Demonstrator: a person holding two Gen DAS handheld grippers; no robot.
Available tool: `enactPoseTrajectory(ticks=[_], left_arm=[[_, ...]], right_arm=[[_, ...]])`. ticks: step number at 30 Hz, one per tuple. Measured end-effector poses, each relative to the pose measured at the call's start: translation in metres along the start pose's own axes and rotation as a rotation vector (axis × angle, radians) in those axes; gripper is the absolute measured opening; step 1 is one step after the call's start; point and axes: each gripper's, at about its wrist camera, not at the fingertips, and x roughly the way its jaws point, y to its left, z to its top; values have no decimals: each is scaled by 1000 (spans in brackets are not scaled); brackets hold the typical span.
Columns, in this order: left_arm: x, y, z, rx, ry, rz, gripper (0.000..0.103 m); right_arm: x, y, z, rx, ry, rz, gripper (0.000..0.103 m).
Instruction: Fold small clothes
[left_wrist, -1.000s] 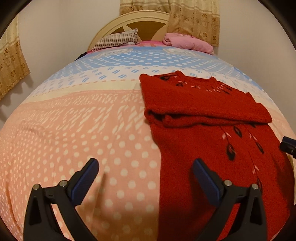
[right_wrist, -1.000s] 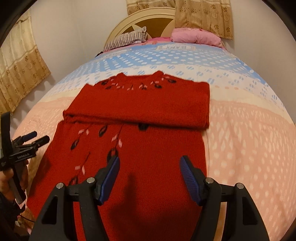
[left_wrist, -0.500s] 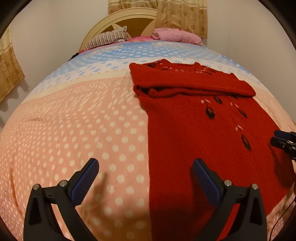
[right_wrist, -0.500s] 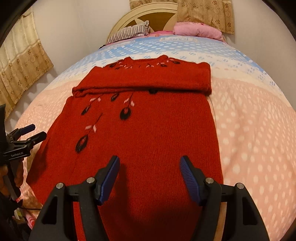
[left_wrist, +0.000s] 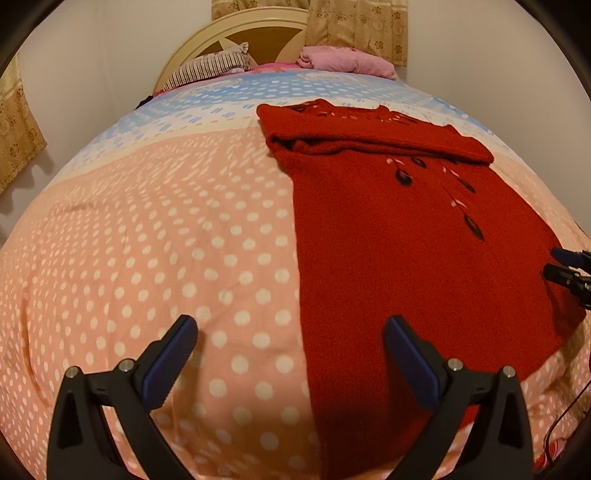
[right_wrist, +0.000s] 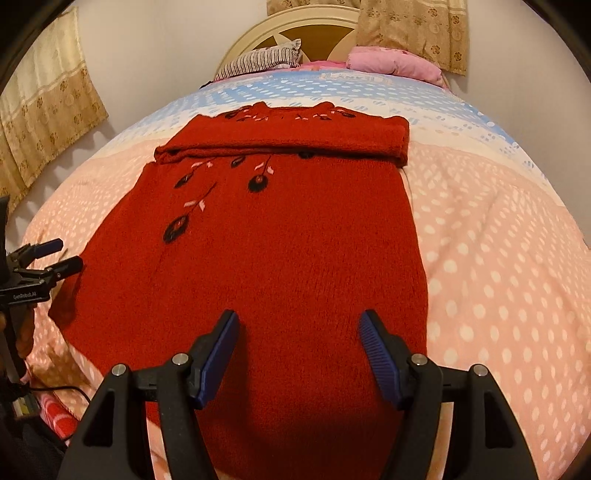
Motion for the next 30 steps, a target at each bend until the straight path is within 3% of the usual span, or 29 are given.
enactPoseTrajectory(ticks=[6,13,20,23,30], left_arm=[[-3,1,-11,-15,17,-47,101],[-14,3,-31,-50,30,-136,80],[-25,2,-43,-102,37,-215,67],[-28,-5,-46,-100,43,-226,60],[-30,-9,-52,-111,42,-199,53]], right_arm=[[-7,2,-12,-11,5,-17,69],[-18,2,-29,-21,7,-27,71],[-31,-10,-45,-2,-4,-35,71],[-35,-15,-50,17,-18,-15,71],[-41,-18,-54,29,-30,-11,71]])
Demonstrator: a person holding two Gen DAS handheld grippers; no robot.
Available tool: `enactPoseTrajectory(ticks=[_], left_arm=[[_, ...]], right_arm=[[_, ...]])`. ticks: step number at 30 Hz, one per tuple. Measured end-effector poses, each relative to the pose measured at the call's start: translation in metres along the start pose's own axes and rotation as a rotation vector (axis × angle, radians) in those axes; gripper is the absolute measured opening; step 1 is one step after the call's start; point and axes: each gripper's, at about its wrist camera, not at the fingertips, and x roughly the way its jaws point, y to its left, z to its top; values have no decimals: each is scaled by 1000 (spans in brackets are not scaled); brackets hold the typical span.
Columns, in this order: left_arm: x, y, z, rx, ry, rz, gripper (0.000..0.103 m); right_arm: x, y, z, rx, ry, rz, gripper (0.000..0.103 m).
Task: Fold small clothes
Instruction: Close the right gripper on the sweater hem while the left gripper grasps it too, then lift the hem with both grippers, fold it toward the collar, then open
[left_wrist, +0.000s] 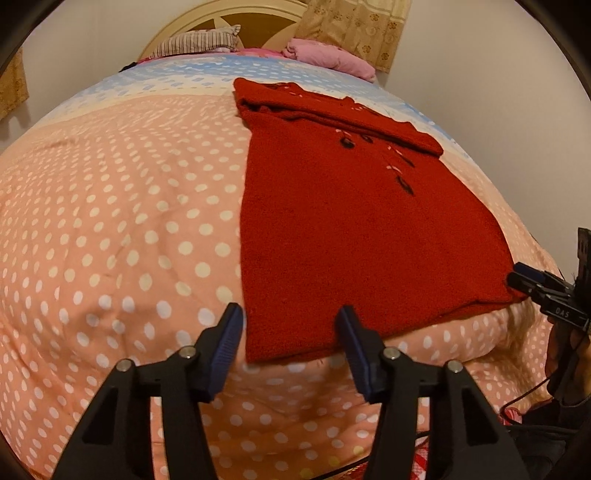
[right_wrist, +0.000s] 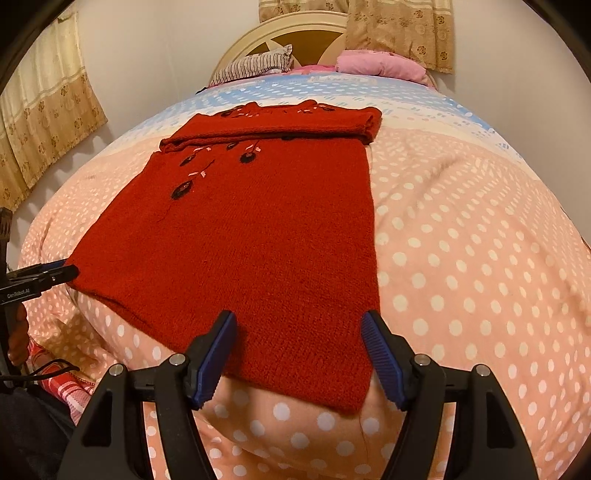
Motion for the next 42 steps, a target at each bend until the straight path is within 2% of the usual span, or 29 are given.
enactPoseTrajectory(ticks=[1,4,5,14,15,16,18,19,21,25,27,29,31,36,42], left_arm=[[0,0,0,-2,-2,6,47],[-2,3,0,-14,-5,4,13],[-3,4,0,-15,-5,-10,11],[-27,11,8,-32,-72,-88,8],[-27,12,9,-32,-72,-87,8],[-26,12,8,-34,-70,-90,8],[-22,14,7,-42,-57,-90,8],[-20,15,7,-49,-49,-92,8],[-23,16,7,-62,-55,-101,8],[-39,13,10,-43,-103,-107,8],[-38,10,10,-26,-103,-104,8],[-29,12,8,-29,-78,-87,8],[-21,14,8,-34,-56,-81,8],[-30,18,22,-30,-94,-76,8],[-48,13,57,-27,-171,-119,8]], right_arm=[[-1,-2,-1,4,-2,-1,71],[-3,-9,-2,25,0,-26,71],[-3,-13,-3,43,6,-27,71],[-10,-22,-14,107,2,56,71],[-10,-23,-15,114,2,73,61],[-10,-22,-15,113,6,82,40],[-9,-23,-16,120,10,91,17],[-8,-25,-16,136,16,111,10],[-12,-27,-17,150,14,148,8],[-42,-28,-13,147,-66,214,7],[-50,-29,-12,146,-86,231,7],[-43,-34,-13,178,-74,247,7],[-36,-40,-17,230,-59,299,7],[-43,-51,-6,313,-111,406,7],[-61,-56,29,315,-209,402,7]])
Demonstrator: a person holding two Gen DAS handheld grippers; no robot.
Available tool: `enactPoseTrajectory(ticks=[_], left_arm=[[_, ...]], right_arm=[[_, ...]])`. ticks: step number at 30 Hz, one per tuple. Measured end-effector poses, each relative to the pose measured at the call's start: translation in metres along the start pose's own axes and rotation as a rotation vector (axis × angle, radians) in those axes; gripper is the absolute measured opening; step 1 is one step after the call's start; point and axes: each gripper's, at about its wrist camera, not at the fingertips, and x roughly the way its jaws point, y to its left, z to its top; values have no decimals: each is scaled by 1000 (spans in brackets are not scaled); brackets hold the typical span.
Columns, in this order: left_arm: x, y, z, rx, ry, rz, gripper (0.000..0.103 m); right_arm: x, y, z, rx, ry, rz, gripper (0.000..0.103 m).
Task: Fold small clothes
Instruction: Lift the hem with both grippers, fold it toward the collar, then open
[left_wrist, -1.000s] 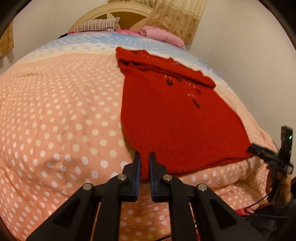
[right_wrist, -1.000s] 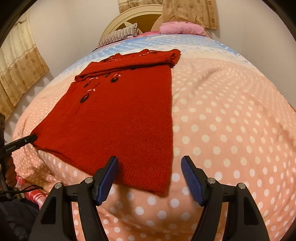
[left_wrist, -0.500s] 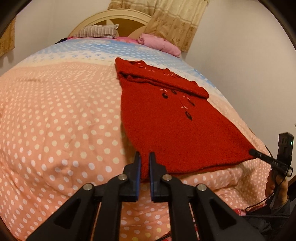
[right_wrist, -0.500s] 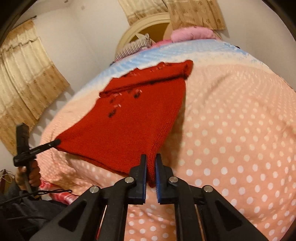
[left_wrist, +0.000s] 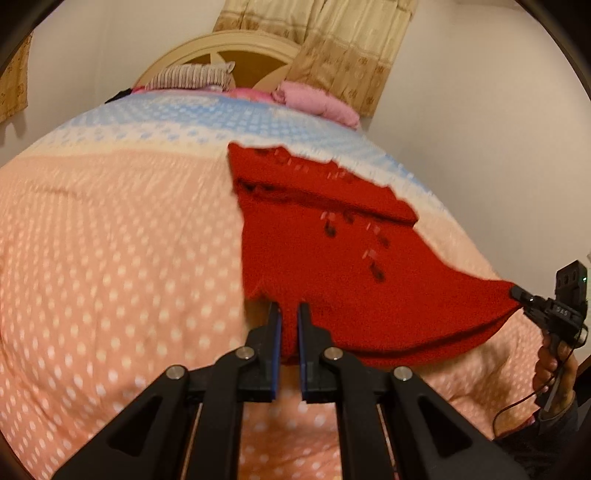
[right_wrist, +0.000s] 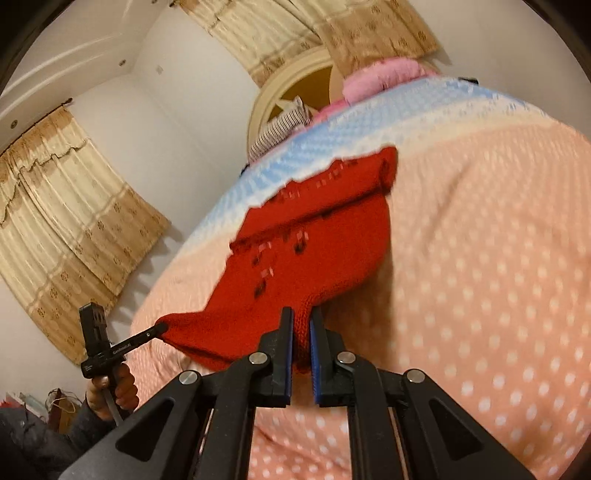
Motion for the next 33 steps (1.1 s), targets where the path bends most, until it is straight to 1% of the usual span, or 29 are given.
enactPoseTrajectory(ticks=[5,10,13,19,20,28,33], left_arm=[[4,-2,30,-16,-37,-23,8],[12,6,56,-45,-72,-14,8],[22,12,73,-70,-90,-10,8],[45,21,110,-97,-90,-10,7],[49,21,117,-96,-92,-16,7],[72,16,165,-59,-125,13,7],[90,14,187,-50,-133,27,7]], right_arm=[[2,10,31,-36,-64,-8,7],[11,14,65,-30,-121,6,7],[24,18,84,-43,-131,0,7],[50,20,122,-57,-145,-18,7],[52,20,127,-61,-147,-20,7],[80,21,171,-97,-164,-64,7],[101,10,197,-90,-173,-92,7]])
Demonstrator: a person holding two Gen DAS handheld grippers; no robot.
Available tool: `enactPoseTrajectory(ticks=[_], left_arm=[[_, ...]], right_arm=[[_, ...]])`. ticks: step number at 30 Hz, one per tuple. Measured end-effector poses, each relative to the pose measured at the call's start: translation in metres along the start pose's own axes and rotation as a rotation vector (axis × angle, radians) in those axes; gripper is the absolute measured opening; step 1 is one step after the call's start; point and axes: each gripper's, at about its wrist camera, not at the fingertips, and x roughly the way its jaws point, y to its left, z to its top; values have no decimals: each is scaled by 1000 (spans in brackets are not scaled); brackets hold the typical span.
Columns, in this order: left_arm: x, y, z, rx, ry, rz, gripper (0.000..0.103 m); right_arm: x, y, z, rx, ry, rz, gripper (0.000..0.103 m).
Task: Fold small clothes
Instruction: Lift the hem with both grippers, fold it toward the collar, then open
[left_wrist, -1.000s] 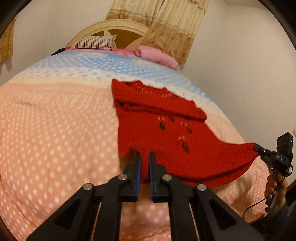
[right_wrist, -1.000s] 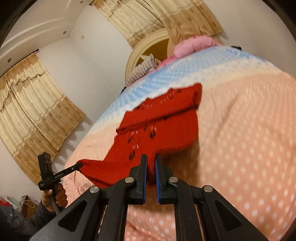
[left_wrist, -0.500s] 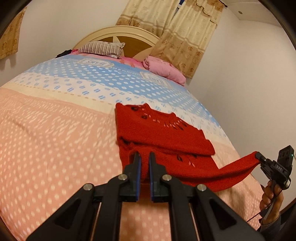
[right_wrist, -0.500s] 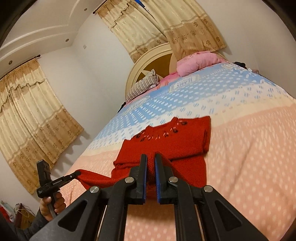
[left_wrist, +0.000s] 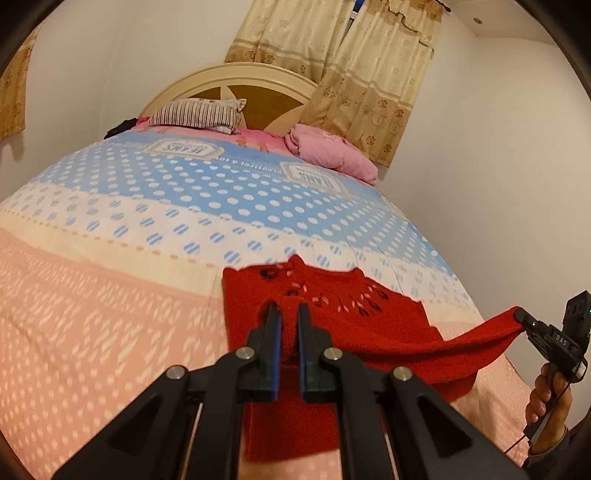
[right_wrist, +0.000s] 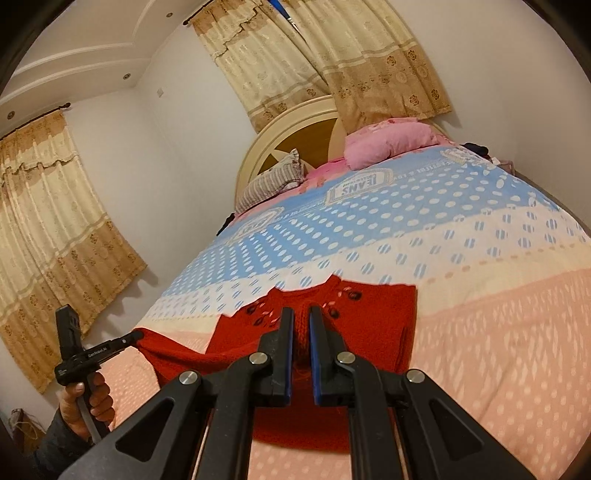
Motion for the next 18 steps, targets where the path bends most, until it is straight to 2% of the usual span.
enactPoseTrajectory(ticks=[10,18], left_arm=[[72,0,26,76,36,83,7],[140,6,18,121,113,169,9]], right_arm=[[70,-34,25,27,45,-83,7],[133,-61,25,29,120,-169,7]])
